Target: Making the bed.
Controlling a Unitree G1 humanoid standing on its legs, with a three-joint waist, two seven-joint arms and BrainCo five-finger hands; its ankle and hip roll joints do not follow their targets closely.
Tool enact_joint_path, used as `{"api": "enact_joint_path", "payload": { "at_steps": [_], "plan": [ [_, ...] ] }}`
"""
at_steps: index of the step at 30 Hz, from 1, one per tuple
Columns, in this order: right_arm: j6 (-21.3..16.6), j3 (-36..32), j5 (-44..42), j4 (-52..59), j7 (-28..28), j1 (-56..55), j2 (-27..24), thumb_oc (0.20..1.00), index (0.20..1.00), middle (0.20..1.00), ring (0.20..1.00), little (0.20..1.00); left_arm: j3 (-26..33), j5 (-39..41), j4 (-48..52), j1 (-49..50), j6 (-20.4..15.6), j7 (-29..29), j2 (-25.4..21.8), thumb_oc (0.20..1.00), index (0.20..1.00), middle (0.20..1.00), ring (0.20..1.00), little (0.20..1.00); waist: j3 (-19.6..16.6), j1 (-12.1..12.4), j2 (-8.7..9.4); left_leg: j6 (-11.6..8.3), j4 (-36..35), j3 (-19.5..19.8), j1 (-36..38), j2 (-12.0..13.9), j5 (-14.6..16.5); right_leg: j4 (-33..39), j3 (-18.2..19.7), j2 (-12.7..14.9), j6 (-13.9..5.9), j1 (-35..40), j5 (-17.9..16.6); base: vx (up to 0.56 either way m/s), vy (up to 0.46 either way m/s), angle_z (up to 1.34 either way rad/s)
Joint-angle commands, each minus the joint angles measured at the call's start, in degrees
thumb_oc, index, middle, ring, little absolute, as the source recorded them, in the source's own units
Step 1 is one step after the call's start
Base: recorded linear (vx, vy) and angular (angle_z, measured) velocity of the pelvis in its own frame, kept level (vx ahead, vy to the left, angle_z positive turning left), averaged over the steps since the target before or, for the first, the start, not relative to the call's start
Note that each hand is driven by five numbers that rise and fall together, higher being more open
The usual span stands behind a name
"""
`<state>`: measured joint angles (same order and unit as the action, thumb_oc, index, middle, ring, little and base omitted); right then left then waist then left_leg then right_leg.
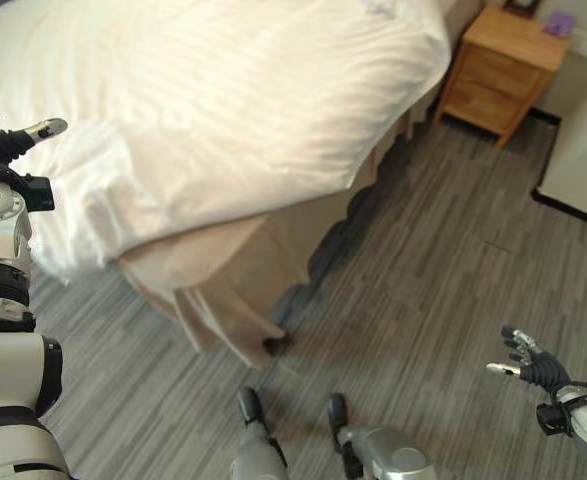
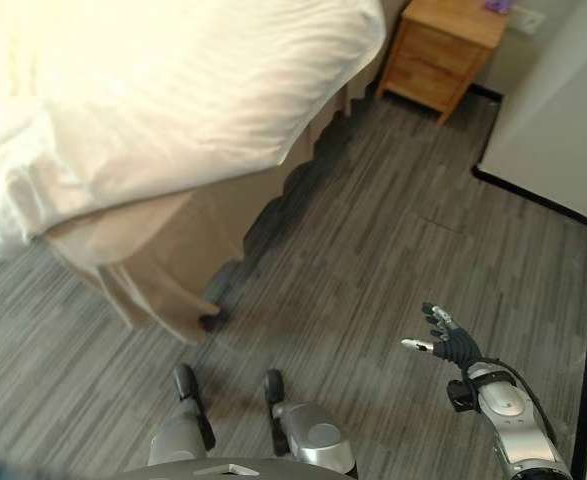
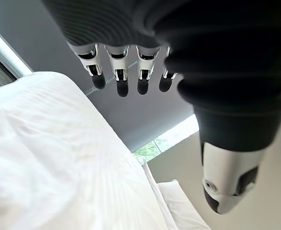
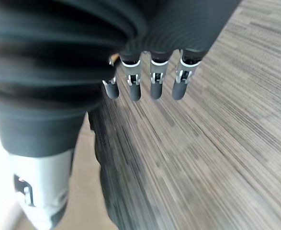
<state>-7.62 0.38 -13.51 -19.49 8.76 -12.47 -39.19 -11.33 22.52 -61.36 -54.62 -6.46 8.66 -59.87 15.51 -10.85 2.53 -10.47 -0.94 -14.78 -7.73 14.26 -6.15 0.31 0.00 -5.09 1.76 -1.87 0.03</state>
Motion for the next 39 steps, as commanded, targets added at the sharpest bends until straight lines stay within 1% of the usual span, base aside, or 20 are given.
{"api": "enact_joint_path", "payload": {
  "at_steps": [1, 2, 3, 5, 7, 9, 10, 12, 14, 15, 19, 23, 24, 25, 29, 34, 36, 37, 38, 39],
  "plan": [
    [-0.9, -0.7, -0.1, 3.3, 1.1, -1.8, -1.7, 1.000, 1.000, 1.000, 1.000, 1.000, 1.5, 2.5, -0.4, -2.8, -2.7, 0.9, -1.5, 1.000, 1.000, 1.000, 1.000, 1.000, -2.6, -0.8, -0.87, 1.84, 3.2, -1.2, -1.1, -2.2, -4.6, -1.3, 4.7, 11.9, -8.70, 3.7, 1.6, 0.08, 0.171, -0.41],
    [-0.8, -0.1, 0.7, 3.7, 1.5, -1.7, -1.7, 1.000, 1.000, 1.000, 1.000, 1.000, 0.9, 1.6, -1.1, -3.4, -2.5, 0.5, -2.3, 1.000, 1.000, 1.000, 1.000, 1.000, -2.9, -0.6, -1.03, 2.10, 2.9, -1.8, -1.3, -2.2, -4.4, -0.7, 4.9, 12.2, -9.01, 3.1, 1.0, 0.07, 0.157, -0.42],
    [-0.7, 0.3, 1.1, 4.1, 1.9, -1.6, -1.8, 1.000, 1.000, 1.000, 1.000, 1.000, 0.6, 0.9, -1.9, -3.8, -2.3, 0.3, -3.1, 1.000, 1.000, 1.000, 1.000, 1.000, -2.8, -0.7, -0.89, 2.35, 3.0, -2.1, -1.3, -2.5, -3.9, -0.5, 5.0, 12.7, -9.33, 3.0, 1.0, 0.03, 0.149, -0.39],
    [-0.7, 1.1, 0.7, 4.3, 2.0, -0.7, -1.5, 1.000, 1.000, 1.000, 1.000, 1.000, 0.4, 1.0, -3.2, -5.5, -2.1, 0.8, -4.2, 1.000, 1.000, 1.000, 1.000, 1.000, -2.5, -0.5, -0.56, 2.67, 3.5, -3.0, -2.8, -2.8, -3.5, 0.0, 5.6, 13.3, -9.86, 1.4, -0.2, -0.01, 0.126, -0.23],
    [-0.6, 1.7, 0.2, 4.4, 2.2, -0.3, -1.2, 1.000, 1.000, 1.000, 1.000, 1.000, -0.6, 0.4, -4.1, -7.3, -1.8, 0.9, -5.4, 1.000, 1.000, 1.000, 1.000, 1.000, -2.0, -0.6, -0.26, 2.94, 4.0, -3.1, -3.9, -3.2, -3.0, 0.0, 5.7, 13.5, -10.05, 0.2, -0.5, -0.03, 0.060, -0.16],
    [-0.6, 2.6, 0.5, 4.4, 2.3, 0.3, -1.0, 1.000, 1.000, 1.000, 1.000, 1.000, -2.7, -1.9, -5.3, -10.0, -1.2, 1.2, -7.2, 1.000, 1.000, 1.000, 1.000, 1.000, -1.8, -0.4, 0.07, 3.17, 4.4, -3.1, -5.3, -3.2, -2.7, 0.3, 5.7, 13.8, -10.33, -1.2, -0.9, -0.02, 0.035, 0.10],
    [-0.6, 2.6, 0.5, 4.3, 2.3, 0.4, -0.9, 1.000, 1.000, 1.000, 1.000, 1.000, -3.0, -1.9, -5.4, -10.3, -1.2, 1.2, -7.2, 1.000, 1.000, 1.000, 1.000, 1.000, -1.8, -0.3, 0.14, 3.18, 4.4, -3.1, -5.4, -3.2, -2.7, 0.3, 5.7, 13.8, -10.33, -1.3, -1.0, -0.01, 0.033, 0.13],
    [-0.6, 3.4, 0.5, 4.3, 2.3, 0.7, -0.5, 1.000, 1.000, 1.000, 1.000, 1.000, -3.5, -3.0, -6.6, -11.7, -0.7, 1.8, -9.2, 1.000, 1.000, 1.000, 1.000, 1.000, -1.4, 0.1, 0.55, 3.49, 4.6, -2.9, -6.4, -3.5, -2.4, 0.7, 5.5, 14.0, -10.62, -2.3, -1.4, 0.01, 0.041, 0.14],
    [-0.6, 3.6, 0.6, 4.4, 2.3, 0.9, -0.3, 1.000, 1.000, 1.000, 1.000, 1.000, -3.4, -2.6, -7.0, -12.1, -0.7, 2.2, -9.8, 1.000, 1.000, 1.000, 1.000, 1.000, -1.3, 0.3, 0.72, 3.54, 4.6, -2.8, -6.8, -3.7, -2.4, 0.8, 5.4, 14.1, -10.73, -2.5, -1.5, 0.02, 0.015, 0.06],
    [-0.6, 4.2, 0.5, 4.9, 2.2, 1.2, -0.2, 1.000, 1.000, 1.000, 1.000, 1.000, -2.5, -0.3, -6.6, -12.2, -1.0, 2.3, -10.1, 1.000, 1.000, 1.000, 1.000, 1.000, -1.1, 0.8, 0.89, 3.64, 4.6, -2.5, -7.2, -3.8, -2.3, 1.1, 5.2, 14.2, -10.82, -2.7, -1.6, 0.03, 0.014, 0.04],
    [-0.7, 5.4, -0.1, 5.4, 2.0, 2.6, -0.3, 1.000, 1.000, 1.000, 1.000, 1.000, -4.2, 0.0, -7.2, -13.2, -0.7, 1.5, -11.5, 1.000, 1.000, 1.000, 1.000, 1.000, -0.7, 1.5, 0.87, 3.76, 4.4, -1.9, -8.0, -4.3, -2.5, 1.6, 4.5, 14.3, -10.97, -3.0, -1.8, 0.01, 0.014, 0.06],
    [-0.8, 6.3, -0.2, 5.7, 1.8, 3.7, -0.2, 1.000, 1.000, 1.000, 1.000, 1.000, -4.2, 1.3, -7.6, -12.8, -0.5, 0.4, -11.2, 1.000, 1.000, 1.000, 1.000, 1.000, 0.1, 2.0, 1.03, 3.87, 4.6, -1.4, -9.0, -4.3, -2.7, 1.8, 3.9, 14.2, -11.09, -3.6, -2.1, -0.02, -0.008, 0.05],
    [-0.7, 6.0, 0.0, 6.5, 1.9, 3.1, -0.1, 1.000, 1.000, 1.000, 1.000, 1.000, -3.3, 4.4, -7.9, -12.1, -0.4, -0.8, -10.3, 1.000, 1.000, 1.000, 1.000, 1.000, 0.7, 2.2, 1.16, 3.89, 4.4, -1.3, -9.2, -4.4, -2.8, 2.0, 3.7, 14.1, -11.06, -3.8, -2.2, -0.03, 0.010, 0.10],
    [-0.6, 6.1, 0.0, 6.7, 2.0, 2.9, -0.1, 1.000, 1.000, 1.000, 1.000, 1.000, -3.3, 5.3, -7.7, -12.1, -0.4, -1.4, -9.6, 1.000, 1.000, 1.000, 1.000, 1.000, 1.1, 2.3, 1.21, 3.93, 4.3, -1.1, -9.7, -4.3, -3.2, 2.0, 3.7, 14.0, -10.97, -4.2, -2.5, -0.04, 0.009, 0.13],
    [-0.4, 5.4, -0.2, 6.7, 2.1, 2.1, 0.2, 1.000, 1.000, 1.000, 1.000, 1.000, -5.5, 3.8, -8.2, -13.6, 0.0, -2.0, -9.9, 1.000, 1.000, 1.000, 1.000, 1.000, 2.0, 2.1, 1.74, 3.93, 4.5, -0.8, -10.7, -4.2, -3.1, 2.1, 3.4, 13.9, -10.95, -4.8, -2.6, -0.01, 0.002, 0.08],
    [-0.4, 5.0, -0.8, 6.5, 1.6, 2.0, -0.2, 1.000, 1.000, 1.000, 1.000, 1.000, -7.1, 2.8, -8.9, -15.7, 0.4, -1.4, -9.9, 1.000, 1.000, 1.000, 1.000, 1.000, 3.3, 1.7, 2.36, 3.83, 5.7, -0.4, -12.8, -3.7, -2.9, 1.6, 3.5, 13.7, -10.99, -6.6, -3.1, -0.03, -0.007, -0.01],
    [-0.7, 4.7, -1.4, 6.9, 1.2, 2.2, -0.8, 1.000, 1.000, 1.000, 1.000, 1.000, -8.1, 1.8, -9.0, -17.0, 0.7, -1.4, -10.0, 1.000, 1.000, 1.000, 1.000, 1.000, 4.4, 1.2, 2.94, 3.71, 6.5, -0.4, -15.0, -3.2, -2.9, 0.9, 3.6, 13.4, -10.99, -8.9, -3.6, -0.06, -0.008, 0.02],
    [-1.1, 4.6, -1.6, 7.1, 1.1, 2.2, -0.8, 1.000, 1.000, 1.000, 1.000, 1.000, -8.3, 1.7, -8.9, -17.3, 0.4, -1.5, -10.2, 1.000, 1.000, 1.000, 1.000, 1.000, 4.9, 0.9, 3.12, 3.61, 6.4, -0.5, -15.6, -3.1, -3.1, 0.9, 3.6, 13.2, -11.07, -9.7, -3.9, -0.05, -0.015, -0.02],
    [-1.8, 4.9, -1.8, 7.5, 0.4, 2.6, -0.1, 1.000, 1.000, 1.000, 1.000, 1.000, -8.3, 1.8, -7.9, -16.6, -0.3, -1.6, -10.0, 1.000, 1.000, 1.000, 1.000, 1.000, 5.5, 0.3, 3.46, 3.50, 6.2, -0.6, -17.4, -2.9, -3.4, 0.7, 4.0, 13.0, -11.10, -12.0, -4.5, -0.03, -0.010, -0.06],
    [-1.8, 4.9, -1.8, 7.4, 0.4, 2.7, -0.1, 1.000, 1.000, 1.000, 1.000, 1.000, -8.2, 1.8, -7.8, -16.4, -0.3, -1.6, -10.1, 1.000, 1.000, 1.000, 1.000, 1.000, 5.3, 0.2, 3.41, 3.50, 6.2, -0.6, -17.6, -2.9, -3.4, 0.7, 4.1, 13.0, -11.10, -12.2, -4.5, -0.06, 0.002, -0.06]
  ]
}}
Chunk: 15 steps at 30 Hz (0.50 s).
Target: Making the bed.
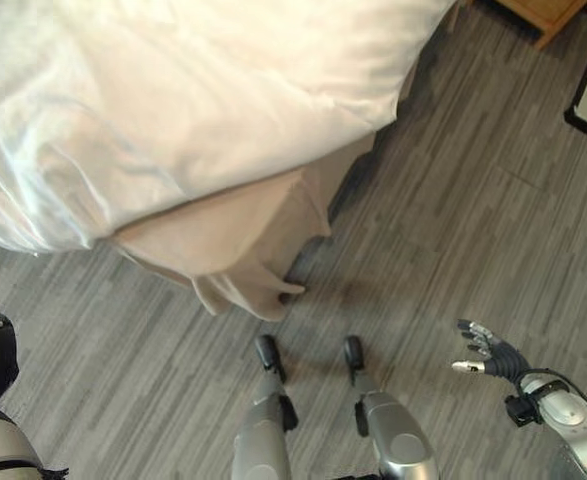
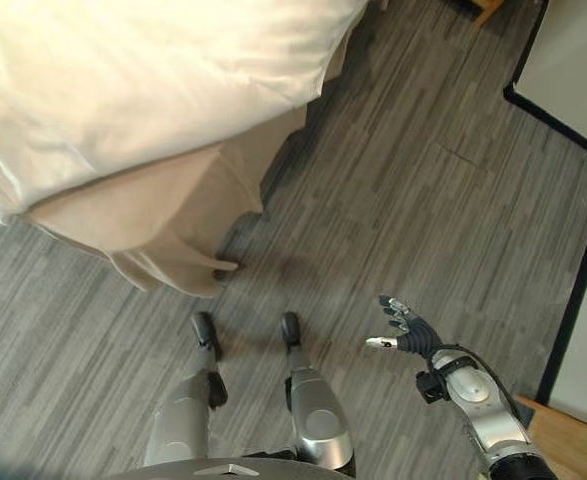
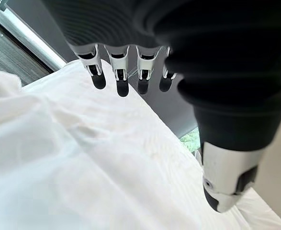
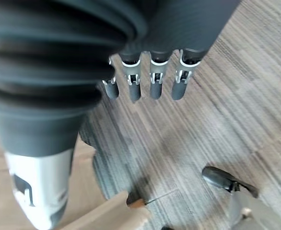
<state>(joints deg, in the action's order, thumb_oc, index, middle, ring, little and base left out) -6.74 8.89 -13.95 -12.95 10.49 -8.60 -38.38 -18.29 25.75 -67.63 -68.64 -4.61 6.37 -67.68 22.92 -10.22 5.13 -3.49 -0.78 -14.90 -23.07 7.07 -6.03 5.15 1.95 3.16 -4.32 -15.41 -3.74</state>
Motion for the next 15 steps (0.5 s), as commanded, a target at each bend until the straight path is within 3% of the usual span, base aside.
{"api": "enact_joint_path", "payload": {
  "at_steps": [1, 6, 13, 14, 15],
  "plan": [
    [-3.1, -3.2, -1.3, 1.1, -2.1, -0.2, -0.6, 1.000, 1.000, 1.000, 1.000, 1.000, -0.4, 0.8, -0.2, -1.7, -3.2, 0.8, -2.1, 1.000, 1.000, 1.000, 1.000, 1.000, -1.7, -0.8, 1.08, -3.56, 5.9, -0.7, -3.5, 4.4, -3.8, -4.4, 2.5, 4.6, -4.92, -0.3, -1.2, -0.08, 0.022, -0.09],
    [-3.9, -1.3, -1.7, 1.8, -4.0, 2.5, 1.5, 1.000, 1.000, 1.000, 1.000, 1.000, 2.4, 1.7, -1.8, 2.7, -2.7, 0.2, -1.5, 1.000, 1.000, 1.000, 1.000, 1.000, -0.9, -2.2, 0.82, -4.15, 3.9, -0.9, -6.2, 4.3, -3.3, -3.4, 3.3, 4.5, -5.43, -3.4, -1.8, -0.01, 0.029, -0.21],
    [-2.9, 1.6, -0.3, 2.0, -3.5, 2.9, 2.9, 1.000, 1.000, 1.000, 1.000, 1.000, 4.3, -2.4, -3.6, 6.3, -1.0, -0.8, 4.1, 1.000, 1.000, 1.000, 1.000, 1.000, 0.3, -3.2, 0.00, -3.95, 3.1, -1.2, -6.7, 3.6, -3.3, -3.4, 4.2, 4.5, -5.50, -5.4, -1.7, -0.02, 0.039, -0.02],
    [-2.9, 2.1, -0.2, 2.3, -3.1, 2.8, 2.8, 1.000, 1.000, 1.000, 1.000, 1.000, 3.4, -3.4, -3.1, 6.0, -1.0, -1.2, 4.5, 0.573, 0.573, 0.573, 0.573, 0.573, 0.4, -3.3, -0.12, -3.93, 3.1, -1.4, -6.3, 3.5, -3.1, -3.5, 4.4, 4.4, -5.44, -5.3, -1.6, 0.00, 0.000, 0.00],
    [-2.9, 2.2, -0.2, 2.2, -2.9, 2.8, 2.6, 1.000, 1.000, 1.000, 1.000, 1.000, 2.8, -4.1, -2.8, 5.6, -1.1, -1.3, 4.4, 0.476, 0.476, 0.476, 0.476, 0.476, 0.4, -3.4, -0.17, -3.93, 3.1, -1.3, -6.2, 3.6, -3.1, -3.4, 4.4, 4.4, -5.43, -5.3, -1.6, -0.01, 0.002, -0.04]
  ]
}}
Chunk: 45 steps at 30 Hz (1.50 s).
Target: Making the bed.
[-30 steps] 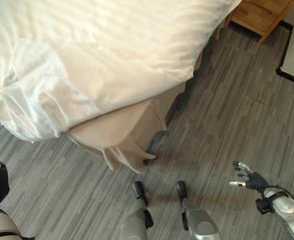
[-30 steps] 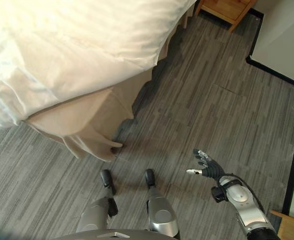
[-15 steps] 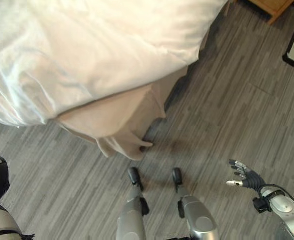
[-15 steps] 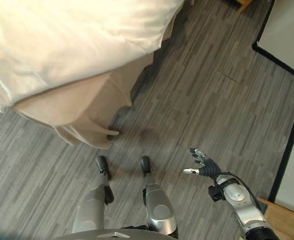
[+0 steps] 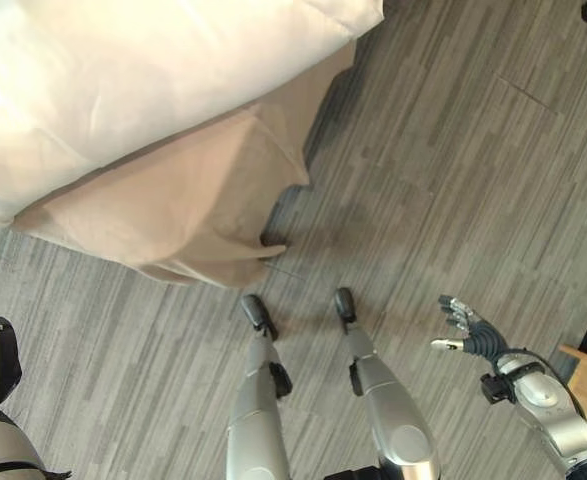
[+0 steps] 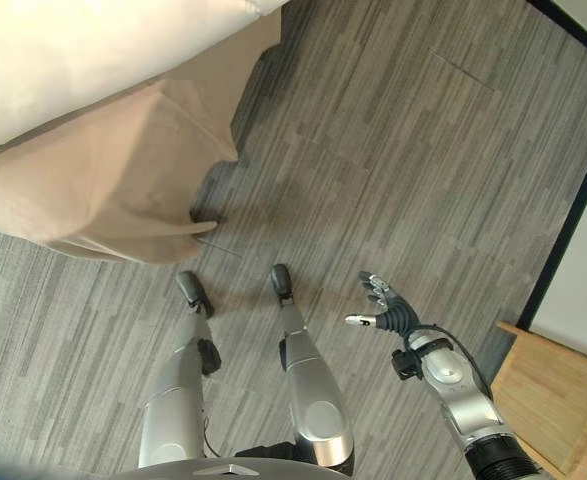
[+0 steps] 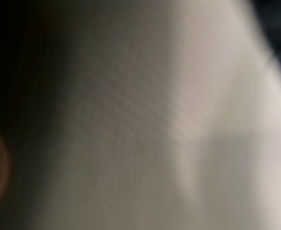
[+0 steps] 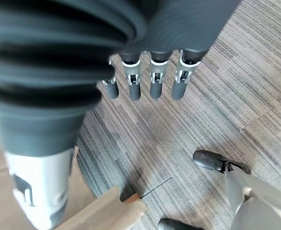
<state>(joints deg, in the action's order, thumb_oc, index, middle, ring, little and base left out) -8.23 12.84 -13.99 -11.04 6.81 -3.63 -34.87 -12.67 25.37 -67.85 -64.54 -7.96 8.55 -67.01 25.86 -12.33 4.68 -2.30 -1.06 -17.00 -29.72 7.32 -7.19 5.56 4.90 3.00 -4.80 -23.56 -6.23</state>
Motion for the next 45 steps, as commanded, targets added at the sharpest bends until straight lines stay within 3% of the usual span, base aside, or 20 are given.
{"api": "enact_joint_path", "payload": {
  "at_steps": [1, 6, 9, 11, 12, 14, 17, 18, 20, 21, 23, 27, 30, 34, 38, 41, 42, 43, 44, 45],
  "plan": [
    [-1.4, -1.7, 0.1, 0.4, 0.9, -2.3, -1.1, 1.000, 1.000, 1.000, 1.000, 1.000, -3.9, -5.3, -2.2, 0.9, 2.2, -3.4, 3.4, 0.200, 0.200, 0.200, 0.200, 0.200, -2.6, -1.3, 0.19, -5.13, 3.4, 0.8, 0.6, 3.3, -1.9, -3.9, 1.5, 4.5, -4.96, 3.0, 0.9, -0.01, -0.008, -0.04],
    [-2.0, -1.6, 0.9, -0.1, 1.3, -2.5, -1.9, 1.000, 1.000, 1.000, 1.000, 1.000, -11.2, -12.8, 3.2, -3.4, 0.9, -1.8, 1.7, 0.200, 0.200, 0.200, 0.200, 0.200, -2.9, -0.8, -0.72, -5.07, 3.2, 0.8, 2.4, 3.0, -1.8, -4.5, 1.5, 4.5, -4.88, 4.0, 1.6, 0.00, -0.003, -0.01],
    [-2.7, -1.8, 1.5, 0.4, 1.4, -2.7, -2.4, 1.000, 1.000, 1.000, 1.000, 1.000, -12.5, -13.7, 7.8, -4.0, -0.4, -0.7, 1.2, 0.200, 0.200, 0.200, 0.200, 0.200, -3.1, -0.4, -1.40, -5.01, 3.0, 0.9, 3.6, 2.9, -1.9, -5.1, 1.2, 4.5, -4.68, 4.7, 2.1, -0.07, -0.026, 0.01],
    [-2.9, -1.6, 1.8, -0.1, 0.9, -2.4, -2.3, 1.000, 1.000, 1.000, 1.000, 1.000, -12.8, -14.5, 13.4, -3.4, -0.9, 0.8, 1.3, 0.200, 0.200, 0.200, 0.200, 0.200, -2.7, 0.0, -1.91, -4.41, 2.7, 0.6, 3.7, 2.9, -3.6, -5.3, 1.1, 4.2, -4.40, 4.5, 1.2, -0.06, -0.050, 0.00],
    [-3.0, -1.7, 2.0, -0.5, 0.5, -2.3, -2.0, 1.000, 1.000, 1.000, 1.000, 1.000, -11.4, -14.3, 19.0, -0.6, -1.5, 1.7, 1.5, 0.200, 0.200, 0.200, 0.200, 0.200, -2.6, 0.4, -2.20, -4.43, 2.3, 0.8, 4.2, 2.8, -3.8, -5.3, 0.8, 4.2, -4.33, 5.0, 1.3, 0.00, -0.082, 0.02],
    [-2.7, -3.8, 3.6, -2.3, -0.4, -3.1, -0.1, 1.000, 1.000, 1.000, 1.000, 1.000, 1.4, -13.9, 38.1, 26.2, -2.6, -0.9, 1.8, 0.200, 0.200, 0.200, 0.200, 0.200, -2.9, 3.3, -3.27, -4.38, 1.2, 1.2, 7.2, 2.5, -4.0, -5.2, 0.1, 4.3, -3.88, 7.5, 1.9, 0.03, -0.060, 0.03],
    [-2.5, -4.1, 4.4, -3.1, -0.4, -3.5, -0.2, 1.000, 1.000, 1.000, 1.000, 1.000, 8.3, -15.0, 42.2, 38.1, -2.3, -1.9, 4.3, 0.200, 0.200, 0.200, 0.200, 0.200, -3.4, 3.3, -3.60, -4.33, 0.6, 1.0, 8.7, 2.4, -4.0, -5.0, 0.1, 4.2, -3.77, 8.5, 2.1, 0.05, -0.015, -0.02],
    [-2.1, -5.1, 6.3, -3.3, 0.1, -4.5, -0.1, 1.000, 1.000, 1.000, 1.000, 1.000, 13.2, -15.9, 42.5, 51.2, -2.0, -4.2, 11.3, 0.200, 0.200, 0.200, 0.200, 0.200, -4.4, 3.8, -3.63, -4.22, -0.4, 0.7, 11.0, 2.3, -4.0, -4.8, -0.1, 4.2, -3.55, 10.3, 2.5, 0.09, -0.014, 0.06],
    [-2.0, -6.6, 7.8, -3.9, 0.7, -5.2, -0.4, 1.000, 1.000, 1.000, 1.000, 1.000, 13.9, -16.6, 37.6, 60.0, -1.1, -7.1, 19.9, 0.200, 0.200, 0.200, 0.200, 0.200, -5.9, 4.3, -4.01, -4.02, -1.3, 0.4, 13.3, 2.2, -3.9, -4.7, -0.3, 4.3, -3.42, 12.1, 2.8, 0.14, 0.001, 0.01],
    [-1.9, -7.9, 8.3, -4.6, 0.7, -5.5, -0.6, 1.000, 1.000, 1.000, 1.000, 1.000, 12.2, -18.9, 31.9, 65.3, -0.4, -8.9, 26.8, 0.200, 0.200, 0.200, 0.200, 0.200, -7.4, 4.6, -4.68, -3.79, -2.6, 0.0, 15.9, 1.9, -4.0, -4.4, -0.3, 4.2, -3.41, 13.9, 3.2, 0.12, 0.017, 0.03],
    [-2.0, -8.5, 8.6, -4.7, 1.1, -5.6, -0.7, 1.000, 1.000, 1.000, 1.000, 1.000, 11.9, -20.4, 30.7, 67.3, -0.1, -9.3, 29.3, 0.200, 0.200, 0.200, 0.200, 0.200, -8.3, 4.7, -5.03, -3.67, -2.9, -0.1, 16.8, 1.8, -3.8, -4.3, -0.4, 4.2, -3.40, 14.8, 3.4, 0.09, 0.015, 0.05],
    [-1.9, -9.4, 9.2, -5.2, 1.3, -5.8, -0.8, 1.000, 1.000, 1.000, 1.000, 1.000, 8.0, -26.6, 14.8, 70.9, 0.9, -10.7, 38.9, 0.200, 0.200, 0.200, 0.200, 0.200, -11.3, 5.4, -6.04, -3.38, -3.5, -0.2, 19.9, 2.0, -3.6, -3.7, -0.7, 4.0, -3.27, 17.7, 3.7, 0.08, -0.005, -0.03],
    [-2.0, -9.1, 9.9, -5.2, 0.9, -6.1, -0.7, 1.000, 1.000, 1.000, 1.000, 1.000, 5.2, -32.2, 5.1, 71.2, 1.4, -9.8, 43.6, 0.200, 0.200, 0.200, 0.200, 0.200, -13.3, 5.4, -6.18, -3.26, -3.8, 0.0, 21.8, 1.9, -3.0, -3.4, -1.1, 4.2, -3.34, 19.6, 4.0, 0.05, -0.019, -0.07],
    [-1.5, -8.6, 10.5, -5.3, 1.0, -7.0, 0.2, 1.000, 1.000, 1.000, 1.000, 1.000, 5.3, -33.1, -1.6, 71.4, 2.0, -11.0, 48.0, 0.200, 0.200, 0.200, 0.200, 0.200, -15.7, 5.7, -6.13, -3.35, -3.9, -0.1, 23.0, 2.1, -2.9, -2.6, -1.5, 4.0, -3.28, 20.9, 3.7, 0.04, -0.031, -0.02],
    [-1.1, -7.8, 11.2, -5.9, 1.1, -7.3, 0.9, 1.000, 1.000, 1.000, 1.000, 1.000, 3.7, -31.0, 1.7, 71.8, 1.1, -13.0, 48.9, 0.200, 0.200, 0.200, 0.200, 0.200, -17.0, 6.0, -5.93, -3.30, -3.9, 0.4, 23.9, 2.1, -2.7, -2.2, -2.1, 4.0, -3.32, 22.4, 3.9, 0.02, -0.037, 0.02],
    [-0.9, -6.9, 11.5, -7.3, 1.0, -6.8, 1.4, 1.000, 1.000, 1.000, 1.000, 1.000, -1.2, -31.1, 11.9, 73.8, -0.9, -15.9, 46.5, 0.200, 0.200, 0.200, 0.200, 0.200, -17.9, 6.2, -6.31, -3.22, -3.9, 1.1, 24.5, 1.8, -2.4, -2.5, -2.9, 4.1, -3.43, 23.5, 4.4, 0.02, -0.020, 0.15],
    [-0.8, -6.8, 11.5, -7.4, 1.2, -6.7, 1.4, 1.000, 1.000, 1.000, 1.000, 1.000, -3.0, -32.0, 16.1, 75.0, -1.5, -17.2, 44.7, 0.316, 0.316, 0.316, 0.316, 0.316, -18.4, 6.3, -6.60, -3.19, -3.9, 1.3, 24.8, 1.7, -2.2, -2.6, -3.2, 4.2, -3.47, 24.0, 4.5, 0.01, -0.009, 0.20],
    [-0.8, -6.9, 11.5, -7.4, 1.2, -6.8, 1.5, 1.000, 1.000, 1.000, 1.000, 1.000, -3.0, -32.0, 16.3, 75.1, -1.4, -17.3, 44.5, 0.856, 0.856, 0.856, 0.856, 0.856, -18.4, 6.3, -6.56, -3.19, -3.9, 1.4, 24.9, 1.7, -2.2, -2.6, -3.2, 4.2, -3.47, 24.0, 4.5, 0.01, -0.005, 0.16],
    [-0.8, -6.7, 11.6, -7.5, 1.2, -6.6, 1.3, 1.000, 1.000, 1.000, 1.000, 1.000, -4.9, -33.4, 19.2, 75.4, -1.9, -18.5, 43.0, 1.000, 1.000, 1.000, 1.000, 1.000, -18.6, 6.3, -6.87, -3.21, -3.9, 1.4, 25.0, 1.6, -2.2, -2.7, -3.4, 4.2, -3.51, 24.2, 4.6, 0.01, -0.003, 0.09],
    [-0.8, -6.5, 11.5, -7.8, 1.2, -6.4, 1.2, 1.000, 1.000, 1.000, 1.000, 1.000, -5.9, -34.8, 21.7, 76.1, -1.9, -19.1, 41.3, 1.000, 1.000, 1.000, 1.000, 1.000, -18.7, 6.3, -6.99, -3.20, -3.9, 1.6, 25.0, 1.6, -2.1, -2.7, -3.6, 4.3, -3.54, 24.4, 4.6, 0.03, 0.001, 0.11]
  ]
}}
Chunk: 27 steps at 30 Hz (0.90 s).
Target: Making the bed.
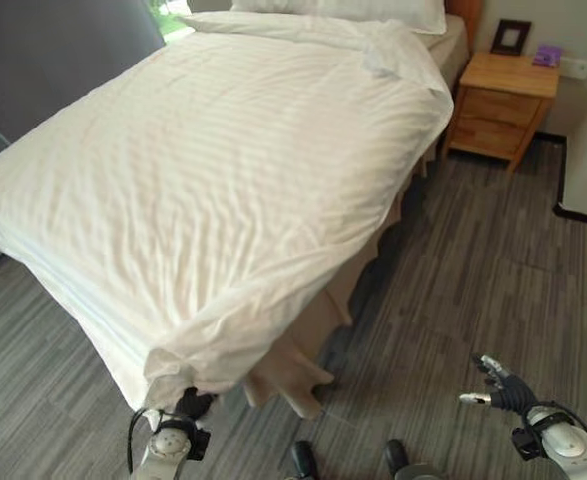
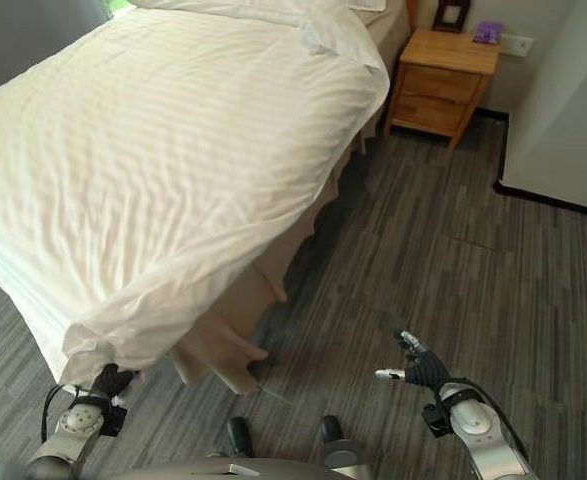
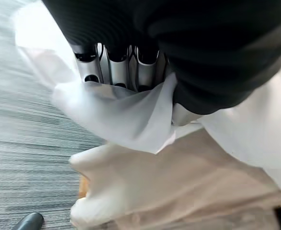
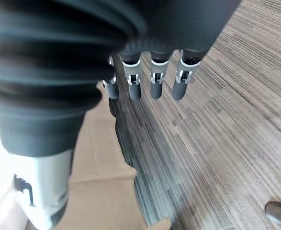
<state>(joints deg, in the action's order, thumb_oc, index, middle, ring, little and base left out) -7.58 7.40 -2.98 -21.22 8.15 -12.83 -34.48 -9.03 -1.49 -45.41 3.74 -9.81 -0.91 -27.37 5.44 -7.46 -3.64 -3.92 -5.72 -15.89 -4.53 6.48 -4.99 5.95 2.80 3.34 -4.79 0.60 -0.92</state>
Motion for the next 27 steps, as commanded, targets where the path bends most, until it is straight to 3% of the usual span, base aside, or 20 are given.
{"api": "enact_joint_path", "payload": {
  "at_steps": [1, 2, 3, 6, 11, 19, 23, 24, 27],
  "plan": [
    [-1.4, -0.8, 0.6, 1.7, -0.1, 3.2, 0.4, 1.000, 1.000, 1.000, 1.000, 1.000, -13.4, -14.2, 4.4, 7.8, -1.2, -10.9, -1.5, 1.000, 1.000, 1.000, 1.000, 1.000, 1.6, 1.2, 1.15, -1.60, 0.7, 0.7, 0.3, 2.2, -3.8, -3.0, -1.6, 4.2, -3.69, 0.9, -0.2, 0.02, -0.001, 0.13],
    [-1.4, -0.8, 0.6, 1.7, -0.1, 3.1, 0.5, 1.000, 1.000, 1.000, 1.000, 1.000, -13.3, -14.3, 4.8, 7.9, -1.1, -11.0, -1.7, 1.000, 1.000, 1.000, 1.000, 1.000, 1.6, 1.3, 1.17, -1.58, 0.7, 0.7, 0.2, 2.3, -4.0, -3.0, -1.6, 4.1, -3.64, 0.7, -0.5, 0.04, 0.003, 0.17],
    [-1.4, -0.6, 0.8, 0.8, 0.0, 4.0, 0.1, 1.000, 1.000, 1.000, 1.000, 1.000, -16.5, -22.9, 11.7, 9.5, -1.2, -15.1, -7.6, 1.000, 1.000, 1.000, 1.000, 1.000, 1.1, 1.3, 0.84, -1.57, 0.7, 0.5, 0.9, 2.3, -3.5, -2.9, -1.6, 4.2, -3.81, 1.2, -0.4, 0.03, -0.002, 0.13],
    [-1.0, -0.1, 0.8, 1.6, 0.9, 4.8, -0.6, 1.000, 1.000, 1.000, 1.000, 1.000, -16.2, -26.1, 15.9, 13.0, -2.1, -19.3, -12.2, 1.000, 1.000, 1.000, 1.000, 1.000, 0.2, 1.6, 0.24, -1.56, 0.7, 0.3, 1.3, 2.3, -3.2, -2.7, -1.4, 4.3, -3.85, 1.5, -0.4, 0.04, -0.013, -0.03],
    [-1.0, 1.3, -0.1, 3.0, 3.4, 4.9, -1.8, 1.000, 1.000, 1.000, 1.000, 1.000, -16.9, -29.8, 17.2, 19.8, -3.4, -25.6, -14.4, 1.000, 1.000, 1.000, 1.000, 1.000, -1.2, 1.7, -0.57, -1.55, 0.7, -0.3, 2.2, 2.1, -2.7, -2.7, -0.7, 4.5, -3.83, 2.1, -0.1, 0.04, -0.014, -0.11],
    [-0.6, 3.1, -0.8, 1.9, 4.9, 6.0, -3.2, 1.000, 1.000, 1.000, 1.000, 1.000, -17.5, -26.4, 21.4, 26.2, -3.7, -30.9, -14.3, 1.000, 1.000, 1.000, 1.000, 1.000, -2.1, 1.6, -2.38, -1.60, 0.7, -0.1, 3.0, 2.0, -2.5, -3.0, -0.7, 4.5, -3.55, 2.9, 0.3, 0.02, -0.012, -0.02],
    [-0.6, 3.9, -0.4, 1.2, 4.7, 6.9, -3.5, 1.000, 1.000, 1.000, 1.000, 1.000, -15.7, -27.1, 29.5, 27.1, -3.8, -31.0, -17.3, 1.000, 1.000, 1.000, 1.000, 1.000, -2.2, 1.8, -2.85, -1.57, 0.7, 0.3, 3.2, 2.0, -2.5, -3.0, -1.0, 4.4, -3.41, 3.3, 0.6, 0.01, -0.015, 0.11],
    [-0.6, 4.1, -0.7, 1.1, 4.6, 7.3, -3.6, 1.000, 1.000, 1.000, 1.000, 1.000, -13.3, -25.3, 37.6, 27.8, -3.6, -31.7, -19.9, 1.000, 1.000, 1.000, 1.000, 1.000, -2.2, 2.0, -3.10, -1.55, 0.7, 0.6, 3.3, 2.0, -2.5, -3.2, -1.3, 4.3, -3.29, 3.6, 0.8, 0.00, -0.025, 0.21],
    [-0.6, 4.3, -0.7, 1.2, 4.9, 7.1, -3.5, 1.000, 1.000, 1.000, 1.000, 1.000, -8.2, -20.8, 47.6, 30.4, -2.6, -34.2, -23.4, 1.000, 1.000, 1.000, 1.000, 1.000, -2.3, 2.2, -3.08, -1.62, 0.7, 1.0, 3.4, 2.0, -2.6, -3.1, -1.7, 4.3, -3.21, 4.1, 1.0, 0.01, -0.024, 0.20]
  ]
}}
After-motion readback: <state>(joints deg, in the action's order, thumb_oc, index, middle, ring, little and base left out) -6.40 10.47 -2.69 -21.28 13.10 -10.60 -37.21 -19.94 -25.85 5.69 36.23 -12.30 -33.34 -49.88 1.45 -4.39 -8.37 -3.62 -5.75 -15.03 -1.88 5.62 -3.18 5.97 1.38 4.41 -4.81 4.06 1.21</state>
